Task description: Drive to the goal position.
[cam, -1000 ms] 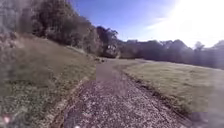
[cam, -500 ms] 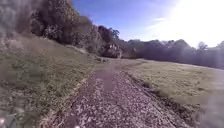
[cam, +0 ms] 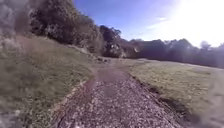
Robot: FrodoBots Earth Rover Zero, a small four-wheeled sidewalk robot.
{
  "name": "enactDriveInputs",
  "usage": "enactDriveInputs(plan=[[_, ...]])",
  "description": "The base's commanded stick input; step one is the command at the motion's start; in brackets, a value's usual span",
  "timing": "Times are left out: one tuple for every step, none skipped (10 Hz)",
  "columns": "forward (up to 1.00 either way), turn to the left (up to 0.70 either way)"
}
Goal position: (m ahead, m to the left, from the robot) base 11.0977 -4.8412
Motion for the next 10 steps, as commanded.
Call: enactDriveInputs(plan=[[0.7,-0.02],[0.7,-0.02],[0.7,-0.17],[0.7,-0.29],[0.7,-0.32],[0.7,-0.01],[0.7,0.0],[0.7,0.0],[0.7,0.0],[0.7,0.0]])
